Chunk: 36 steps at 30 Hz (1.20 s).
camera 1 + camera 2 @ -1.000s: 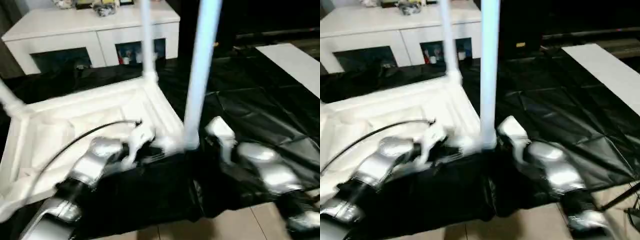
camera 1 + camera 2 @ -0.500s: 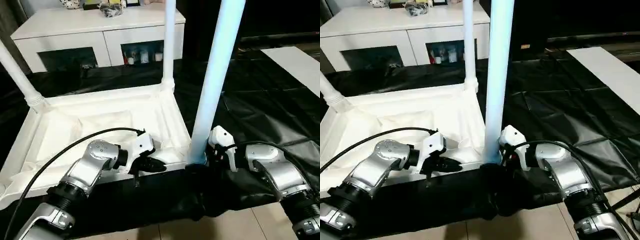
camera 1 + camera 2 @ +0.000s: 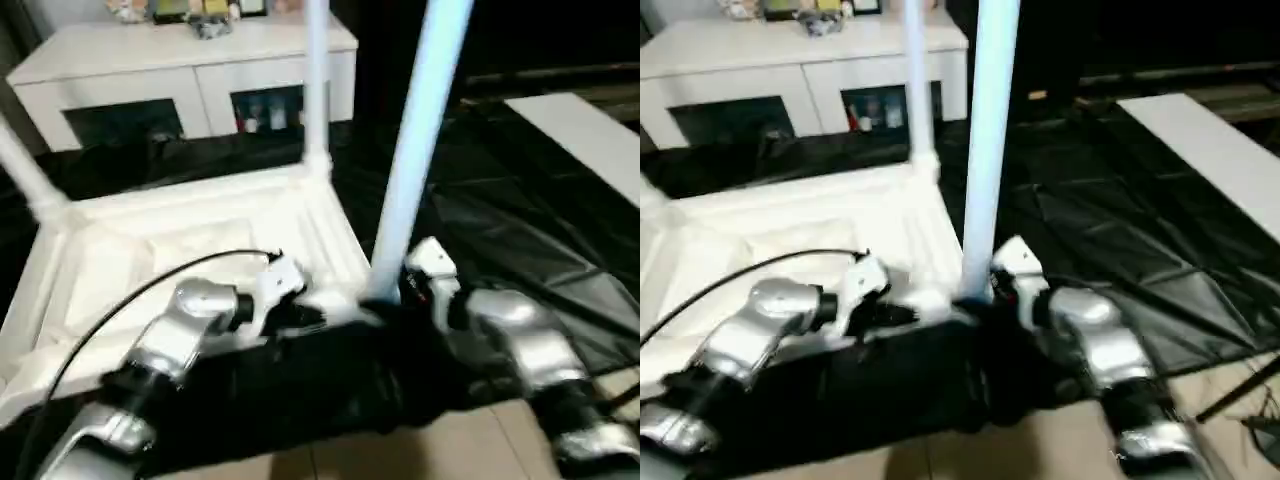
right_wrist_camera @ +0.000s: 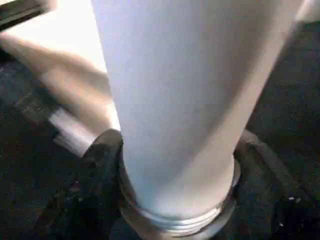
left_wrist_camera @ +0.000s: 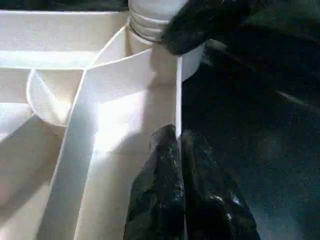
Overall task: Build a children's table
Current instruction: Rotate leg to tighten
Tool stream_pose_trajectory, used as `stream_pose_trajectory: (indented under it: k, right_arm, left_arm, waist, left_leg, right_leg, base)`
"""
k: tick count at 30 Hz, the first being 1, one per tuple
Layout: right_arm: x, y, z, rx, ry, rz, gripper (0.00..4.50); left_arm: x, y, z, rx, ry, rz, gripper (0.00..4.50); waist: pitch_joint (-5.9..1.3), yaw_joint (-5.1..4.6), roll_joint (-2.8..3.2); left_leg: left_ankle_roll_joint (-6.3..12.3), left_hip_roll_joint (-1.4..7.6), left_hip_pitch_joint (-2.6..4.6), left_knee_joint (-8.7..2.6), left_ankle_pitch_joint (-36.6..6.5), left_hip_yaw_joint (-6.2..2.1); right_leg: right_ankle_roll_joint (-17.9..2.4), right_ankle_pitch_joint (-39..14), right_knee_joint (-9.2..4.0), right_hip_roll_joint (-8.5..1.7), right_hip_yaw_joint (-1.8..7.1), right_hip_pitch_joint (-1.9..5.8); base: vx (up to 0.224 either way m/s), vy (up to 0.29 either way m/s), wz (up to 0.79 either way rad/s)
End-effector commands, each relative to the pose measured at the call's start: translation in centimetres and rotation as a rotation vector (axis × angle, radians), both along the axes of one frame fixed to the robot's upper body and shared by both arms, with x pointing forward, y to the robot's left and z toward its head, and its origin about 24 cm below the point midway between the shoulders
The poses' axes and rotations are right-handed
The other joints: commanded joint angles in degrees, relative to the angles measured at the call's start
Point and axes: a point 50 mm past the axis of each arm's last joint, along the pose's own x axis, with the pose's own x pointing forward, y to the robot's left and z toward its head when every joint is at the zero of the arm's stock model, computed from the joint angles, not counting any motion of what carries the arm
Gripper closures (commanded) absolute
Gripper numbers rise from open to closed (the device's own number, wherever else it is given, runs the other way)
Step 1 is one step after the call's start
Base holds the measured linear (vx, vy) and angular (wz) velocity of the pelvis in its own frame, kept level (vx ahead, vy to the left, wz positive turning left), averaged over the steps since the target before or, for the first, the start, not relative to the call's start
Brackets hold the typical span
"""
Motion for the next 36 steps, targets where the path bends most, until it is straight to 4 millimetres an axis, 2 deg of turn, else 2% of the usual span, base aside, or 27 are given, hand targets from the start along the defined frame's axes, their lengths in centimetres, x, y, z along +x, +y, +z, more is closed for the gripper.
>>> stream_pose_trajectory:
  k: [1, 3, 4, 6, 9, 10, 11, 12, 13, 15, 16, 17, 19, 20, 21, 22, 23, 24, 25, 26, 29, 32, 36]
  right_arm:
    - [0.6, 0.0, -2.0, 0.007, 0.103, -0.357, 1.78]
    - [0.6, 0.2, -2.1, 0.006, 0.108, -0.384, 1.78]
    - [0.7, 1.0, -2.6, 0.004, 0.12, -0.475, 1.78]
    - [0.8, 1.9, -2.7, 0.002, 0.112, -0.502, 1.78]
    - [1.1, 2.8, -2.3, -0.002, 0.082, -0.486, 1.78]
    - [1.2, 3.4, -1.9, 0.021, 0.06, -0.455, 1.43]
    - [1.5, 3.8, -1.0, 0.046, 0.007, -0.406, 1.43]
    - [1.5, 3.8, -1.0, 0.046, 0.007, -0.406, 1.08]
    - [1.5, 3.9, -0.3, 0.068, -0.033, -0.356, 1.06]
    - [1.6, 3.7, 0.5, 0.069, -0.076, -0.294, 0.96]
    - [1.5, 3.4, 0.8, 0.067, -0.093, -0.26, 0.69]
    - [1.5, 3.2, 1.0, 0.07, -0.099, -0.229, 0.69]
    - [1.3, 2.5, 1.5, 0.067, -0.109, -0.126, 0.6]
    - [1.3, 2.5, 1.5, 0.067, -0.109, -0.126, 0.42]
    - [0.9, 1.7, 1.9, 0.049, -0.114, -0.033, 0.42]
    - [0.5, 0.9, 2.1, 0.032, -0.103, 0.049, 0.27]
    - [0.5, 0.9, 2.1, 0.032, -0.103, 0.049, 0.18]
    - [0.1, -0.3, 2.2, 0.001, -0.096, 0.139, 0.13]
    - [-0.5, -1.7, 2.2, -0.042, -0.082, 0.229, 0.07]
    - [-0.8, -2.4, 2.2, -0.063, -0.072, 0.274, 0.02]
    - [-1.6, -3.5, 2.3, -0.096, -0.045, 0.382, 0.02]
    - [-2.1, -3.9, 2.5, -0.096, -0.018, 0.449, 0.02]
    - [-2.6, -4.0, 2.6, -0.076, 0.014, 0.53, 0.02]
  left_arm:
    - [1.1, -0.4, -1.1, 0.033, 0.017, 0.223, 4.5]
    - [1.3, -0.5, -1.1, 0.03, 0.011, 0.243, 4.5]
    - [2.0, -0.9, -1.0, 0.021, -0.006, 0.315, 4.5]
    - [2.3, -1.2, -0.9, 0.014, -0.014, 0.347, 4.5]
    - [2.5, -1.6, -0.8, 0.005, -0.018, 0.34, 4.5]
    - [2.5, -1.8, -0.7, 0.002, -0.023, 0.33, 4.5]
    - [2.4, -1.9, -0.7, 0.0, -0.024, 0.303, 4.5]
    - [2.4, -1.9, -0.7, 0.0, -0.024, 0.303, 4.5]
    - [2.1, -1.9, -0.7, -0.004, -0.022, 0.256, 4.5]
    - [1.7, -1.7, -0.8, 0.003, -0.014, 0.211, 4.5]
    - [1.5, -1.6, -1.0, 0.008, -0.006, 0.183, 4.5]
    - [1.2, -1.4, -1.1, 0.01, 0.002, 0.157, 4.5]
    - [0.7, -1.1, -1.2, 0.02, 0.011, 0.094, 4.5]
    - [0.7, -1.1, -1.2, 0.02, 0.011, 0.094, 4.5]
    - [0.3, -0.6, -1.3, 0.025, 0.018, 0.047, 4.5]
    - [-0.1, -0.4, -1.2, 0.026, 0.012, -0.014, 4.5]
    - [-0.1, -0.4, -1.2, 0.026, 0.012, -0.014, 4.5]
    - [-0.7, 0.0, -1.1, 0.02, 0.031, -0.069, 4.5]
    - [-1.4, 0.3, -0.9, 0.013, 0.049, -0.166, 4.5]
    - [-1.8, 0.4, -0.7, 0.013, 0.06, -0.212, 4.5]
    - [-2.3, 0.7, -0.2, -0.006, 0.071, -0.287, 4.5]
    - [-2.6, 0.7, 0.3, -0.031, 0.092, -0.323, 4.5]
    - [-2.9, 0.9, 0.6, -0.029, 0.104, -0.356, 4.5]
  waist:
    - [-2.64, -0.37, -0.34]
    - [-2.7, -0.42, -0.42]
    - [-2.69, -0.49, -0.22]
    - [-2.86, -0.41, -0.39]
    - [-2.89, -0.3, -0.35]
    - [-2.91, -0.21, -0.43]
    - [-2.9, -0.15, -0.29]
    - [-2.97, -0.16, -0.43]
    - [-3.02, 0.0, -0.5]
    - [-3.11, 0.03, -0.56]
    - [-3.23, -0.06, -0.54]
    - [-3.24, -0.14, -0.51]
    - [-3.43, 0.06, -0.58]
    - [-3.51, 0.15, -0.59]
    - [-3.57, 0.16, -0.55]
    - [-3.72, 0.47, -0.62]
    - [-3.73, 0.46, -0.57]
    - [-3.75, 0.45, -0.19]
    - [-3.84, 0.68, -0.48]
    - [-3.84, 1.04, -0.32]
    - [-3.65, 1.54, -0.34]
    - [-3.48, 2.3, -0.45]
    - [-3.41, 2.44, -0.6]
  left_leg:
    - [-2.03, 2.48, 1.37, -5.04, -21.71, -2.09]
    - [-1.97, 2.51, 1.4, -5.14, -21.97, -2.19]
    - [-1.56, 2.51, 0.95, -5.31, -21.75, -2.2]
    - [-1.8, 2.41, 1.2, -5.31, -22.1, -2.11]
    - [-1.11, 2.36, 1.05, -5.29, -22.28, -2.07]
    - [-0.53, 2.41, 0.93, -5.28, -21.68, -1.96]
    - [-0.47, 2.44, 0.98, -5.29, -21.66, -1.95]
    - [-0.19, 2.45, 0.78, -5.26, -21.04, -1.92]
    - [0.31, 2.54, 0.71, -5.28, -20.16, -1.87]
    - [0.84, 2.51, 0.42, -5.19, -19.19, -1.85]
    - [1.37, 2.63, -0.24, -5.26, -16.85, -2.06]
    - [1.63, 2.65, -0.3, -5.26, -16.28, -2.0]
    - [2.7, 2.68, 0.1, -4.76, -14.55, -1.63]
    - [3.57, 2.69, -0.11, -4.64, -12.83, -1.58]
    - [3.85, 2.68, -0.06, -4.58, -11.96, -1.54]
    - [5.31, 2.81, -0.05, -4.27, -9.3, -1.56]
    - [5.81, 2.85, -0.16, -4.18, -8.67, -1.49]
    - [5.98, 2.86, -0.05, -4.12, -8.31, -1.41]
    - [6.45, 2.91, 0.1, -4.02, -8.42, -1.41]
    - [6.98, 3.15, 0.09, -3.87, -7.5, -1.22]
    - [7.43, 3.18, 0.2, -3.84, -7.92, -0.97]
    - [5.92, 3.43, 0.67, -4.03, -10.26, -0.96]
    - [4.72, 3.43, 0.55, -4.24, -11.0, -1.07]
  right_leg:
    - [-8.04, -29.56, -5.42, -3.15, 1.76, 1.37]
    - [-7.58, -29.44, -5.54, -3.13, 1.75, 1.42]
    - [-7.22, -28.39, -5.58, -3.17, 1.73, 1.59]
    - [-7.53, -26.23, -5.59, -3.07, 1.83, 1.28]
    - [-7.82, -25.49, -5.58, -3.22, 1.89, 1.38]
    - [-8.12, -24.32, -5.47, -3.23, 1.97, 1.45]
    - [-8.18, -24.15, -5.47, -3.25, 1.99, 1.46]
    - [-8.43, -23.23, -5.34, -3.25, 2.02, 1.69]
    - [-8.8, -22.12, -5.22, -3.28, 2.06, 1.76]
    - [-9.03, -20.56, -4.97, -3.3, 2.1, 2.0]
    - [-9.44, -18.4, -4.5, -3.4, 2.02, 2.64]
    - [-9.7, -17.75, -4.4, -3.31, 1.97, 2.59]
    - [-11.13, -15.11, -4.22, -3.36, 2.15, 2.43]
    - [-11.81, -12.84, -3.95, -3.31, 2.13, 2.64]
    - [-12.16, -11.86, -3.84, -3.27, 2.11, 2.61]
    - [-13.51, -7.41, -3.27, -3.1, 2.0, 2.96]
    - [-13.99, -6.19, -3.1, -3.14, 2.04, 2.92]
    - [-14.41, -5.49, -3.0, -3.12, 2.07, 2.76]
    - [-15.34, -4.67, -2.88, -3.09, 1.85, 3.06]
    - [-15.9, -3.36, -2.6, -3.16, 1.99, 2.96]
    - [-16.6, -3.96, -2.58, -2.94, 1.9, 2.69]
    - [-15.95, -8.49, -2.94, -3.05, 2.04, 2.52]
    - [-15.05, -10.6, -3.11, -3.11, 2.09, 2.52]
  base:
    - [0.0, 0.0, 0.0]
    - [0.0, 0.0, 0.0]
    - [0.0, 0.0, 0.0]
    - [0.0, 0.0, 0.0]
    - [0.0, 0.0, 0.0]
    - [0.0, 0.0, 0.0]
    - [0.0, 0.0, 0.0]
    - [0.0, 0.0, 0.0]
    - [0.0, 0.0, 0.0]
    - [0.0, 0.0, 0.0]
    - [0.0, 0.0, 0.0]
    - [0.0, 0.0, 0.0]
    - [0.0, 0.0, 0.0]
    - [0.0, 0.0, 0.0]
    - [0.0, 0.0, 0.0]
    - [0.0, 0.0, 0.0]
    - [0.0, 0.0, 0.0]
    - [0.0, 0.0, 0.0]
    - [0.0, 0.0, 0.0]
    - [0.0, 0.0, 0.0]
    - [0.0, 0.0, 0.0]
    - [0.0, 0.0, 0.0]
    - [0.0, 0.0, 0.0]
